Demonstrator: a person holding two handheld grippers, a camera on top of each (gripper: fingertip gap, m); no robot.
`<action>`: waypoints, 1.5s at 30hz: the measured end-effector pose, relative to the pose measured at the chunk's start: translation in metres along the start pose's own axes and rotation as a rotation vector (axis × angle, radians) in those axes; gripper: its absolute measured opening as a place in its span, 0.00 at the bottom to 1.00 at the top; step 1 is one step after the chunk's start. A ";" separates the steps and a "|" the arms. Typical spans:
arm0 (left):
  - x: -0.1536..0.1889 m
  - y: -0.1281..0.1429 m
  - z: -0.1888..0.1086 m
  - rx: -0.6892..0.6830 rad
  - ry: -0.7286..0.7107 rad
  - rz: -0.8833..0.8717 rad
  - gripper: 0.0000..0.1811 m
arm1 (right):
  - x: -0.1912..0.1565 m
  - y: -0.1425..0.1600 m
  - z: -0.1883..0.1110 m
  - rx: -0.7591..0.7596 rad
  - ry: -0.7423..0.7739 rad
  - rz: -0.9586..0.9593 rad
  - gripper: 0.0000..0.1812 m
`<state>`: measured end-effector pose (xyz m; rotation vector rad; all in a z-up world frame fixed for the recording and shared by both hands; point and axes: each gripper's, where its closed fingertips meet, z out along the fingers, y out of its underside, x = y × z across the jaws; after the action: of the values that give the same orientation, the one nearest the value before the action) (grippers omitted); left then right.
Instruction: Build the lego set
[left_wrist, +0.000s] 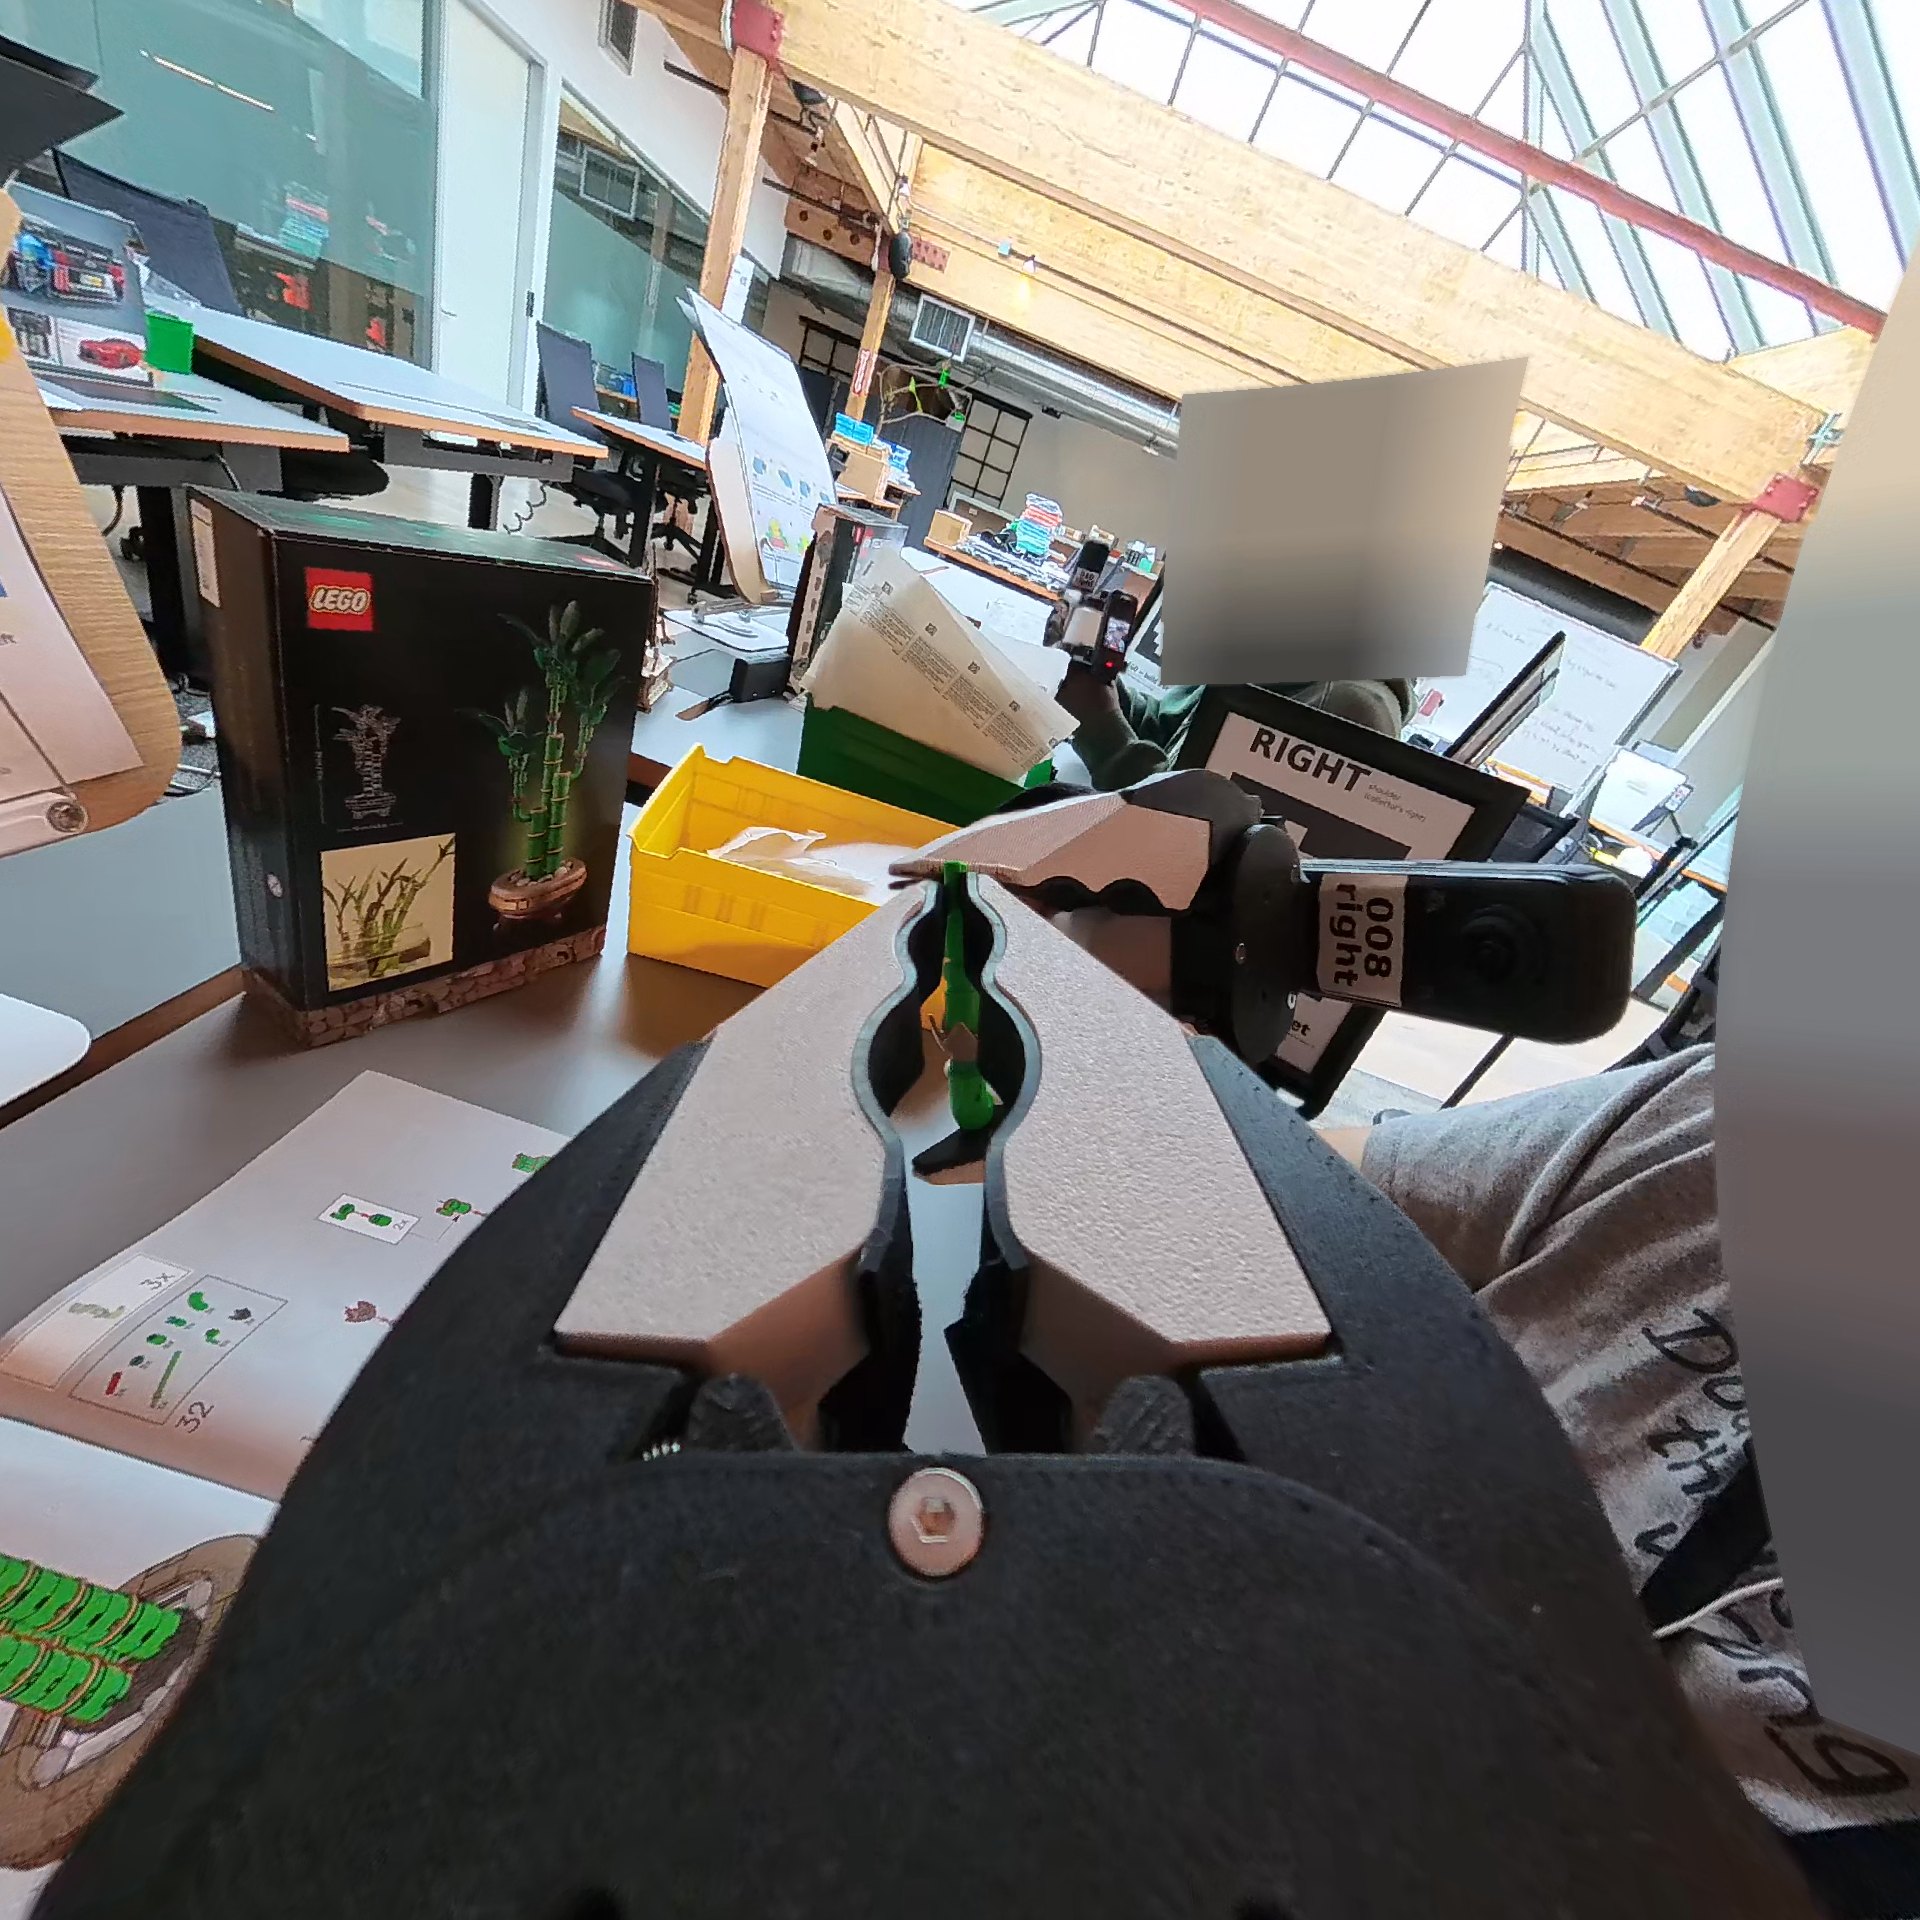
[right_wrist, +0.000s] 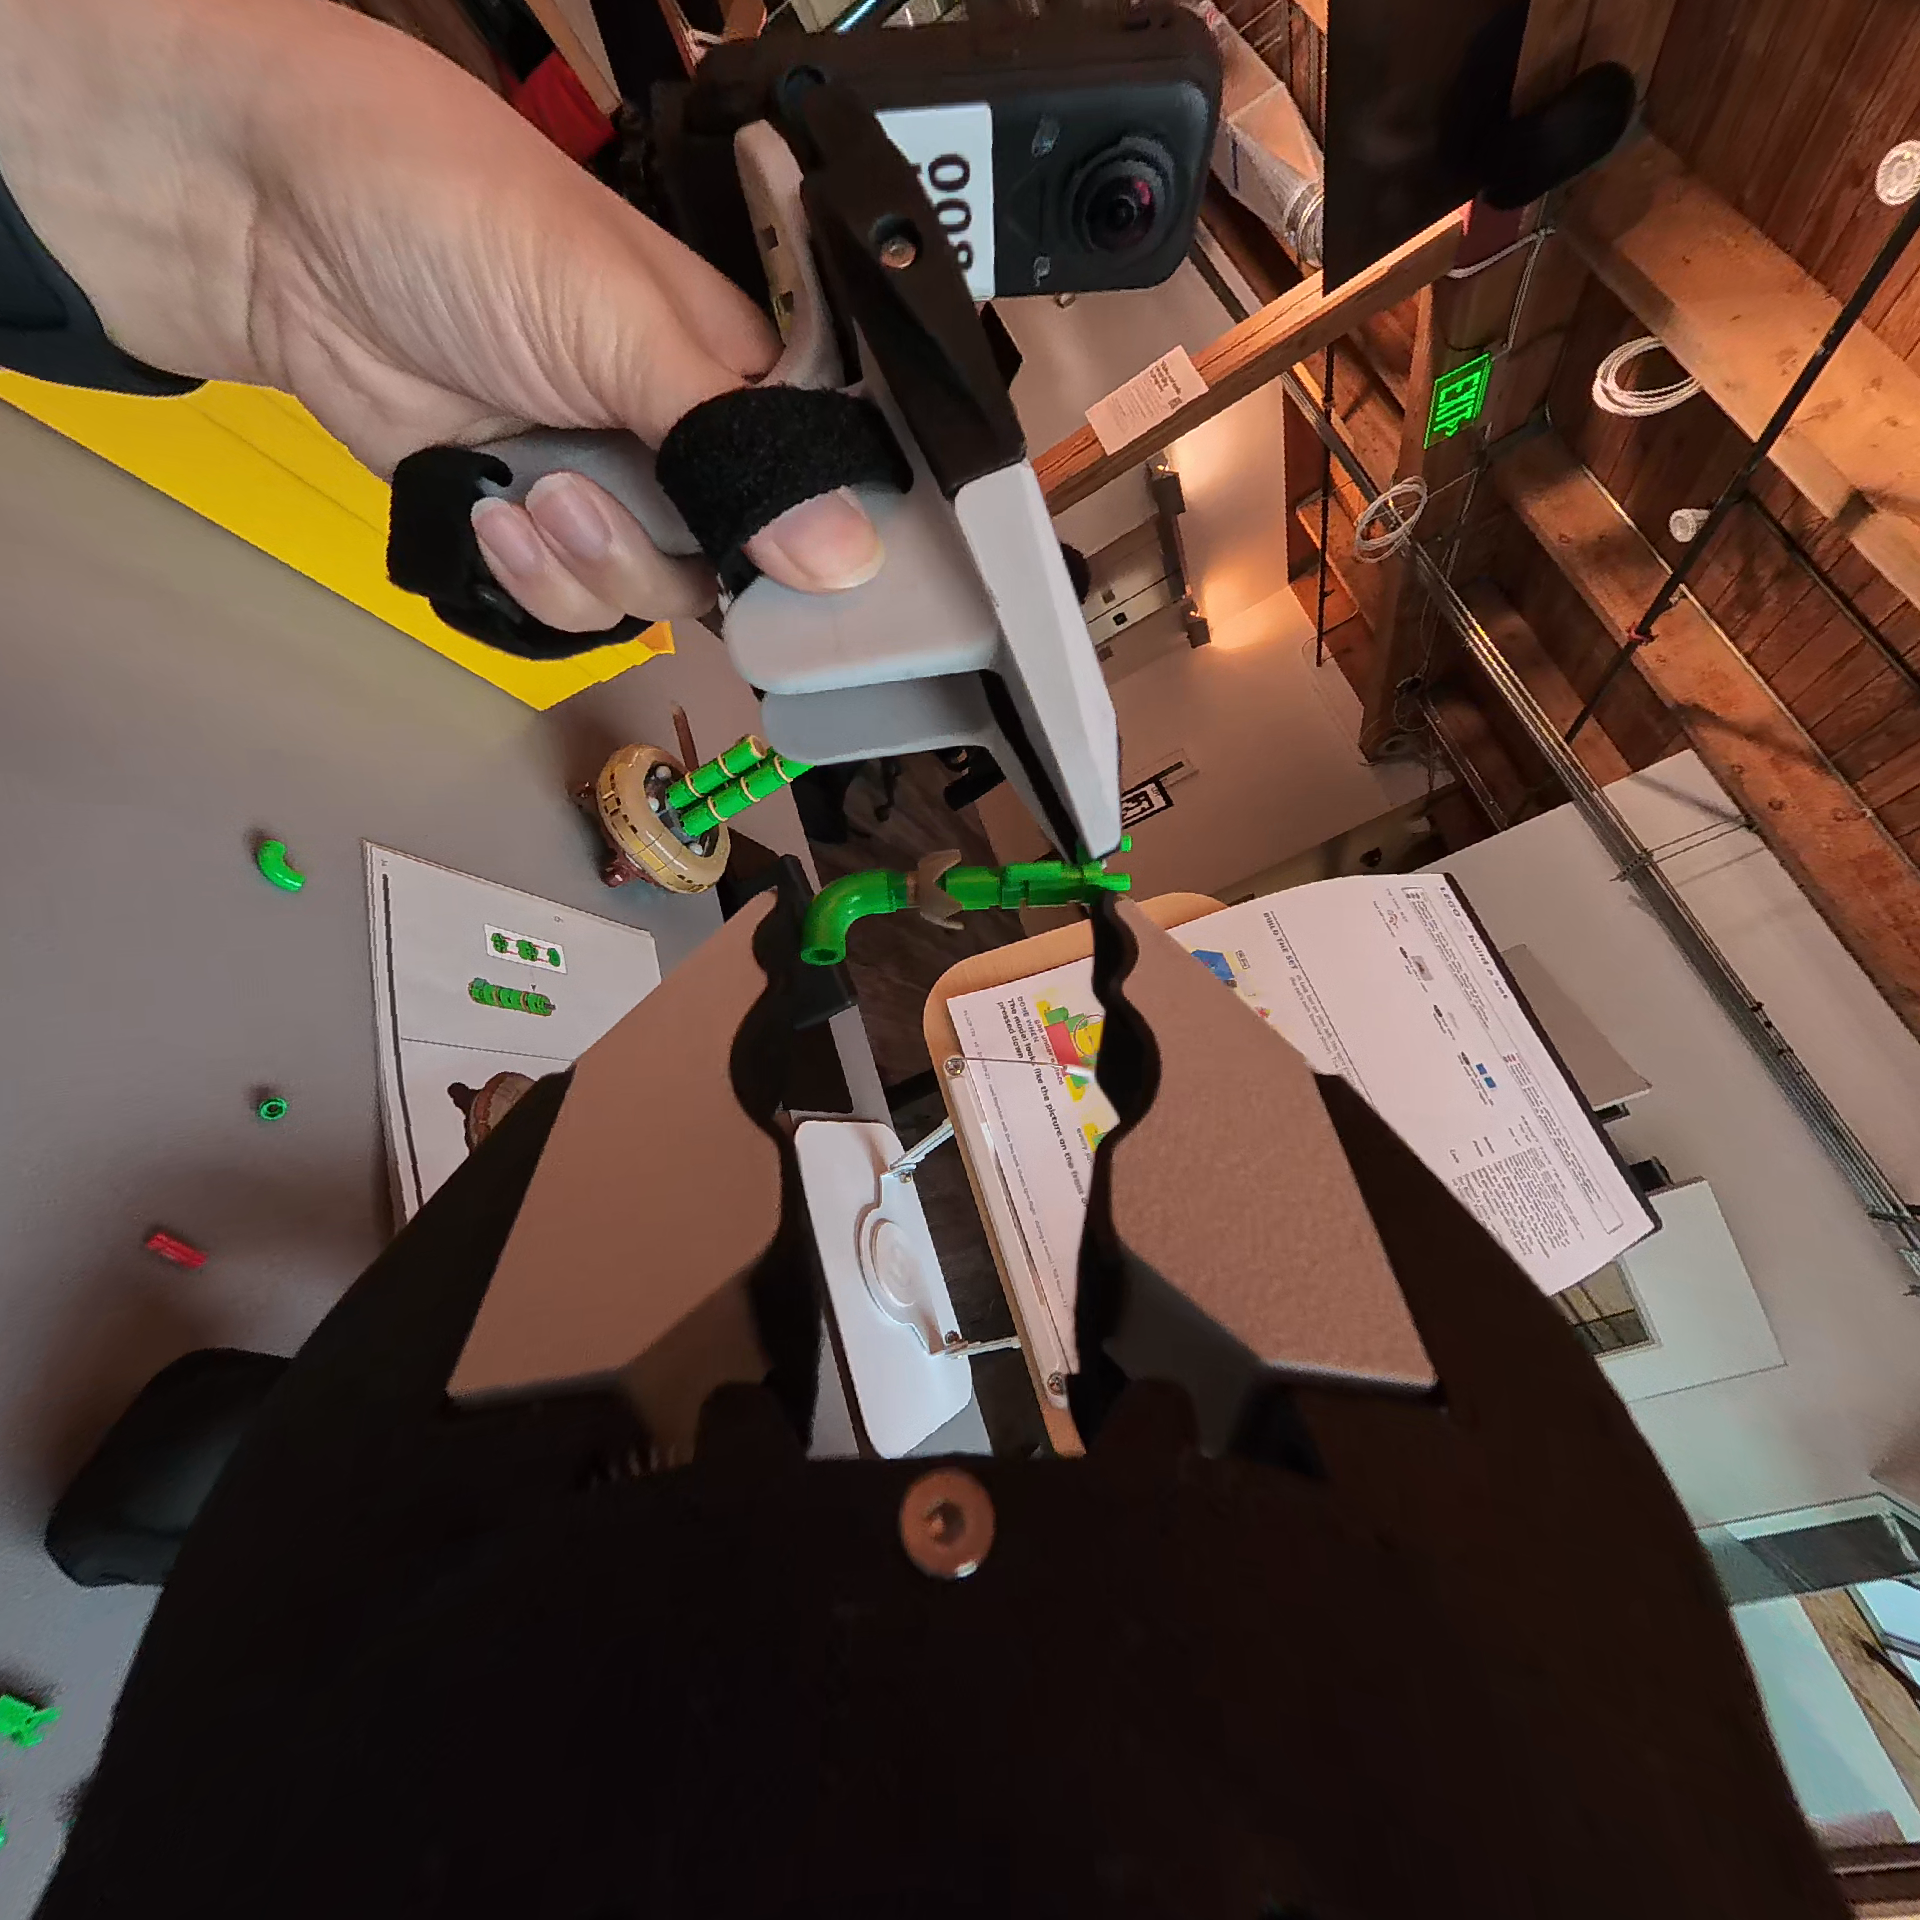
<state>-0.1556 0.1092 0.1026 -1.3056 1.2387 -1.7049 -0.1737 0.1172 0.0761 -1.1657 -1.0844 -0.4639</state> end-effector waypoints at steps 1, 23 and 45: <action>0.000 0.000 0.000 0.002 -0.001 0.000 0.00 | 0.000 0.000 0.000 -0.003 0.002 -0.001 0.29; 0.032 -0.015 -0.014 0.031 0.111 0.121 0.05 | 0.010 -0.022 -0.014 0.094 0.111 -0.151 0.29; 0.028 -0.012 -0.016 0.008 0.103 0.087 0.04 | 0.013 -0.023 -0.016 0.114 0.077 -0.054 0.30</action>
<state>-0.1788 0.0931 0.1221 -1.1551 1.3259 -1.7317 -0.1786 0.0969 0.0984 -1.0132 -1.0638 -0.4791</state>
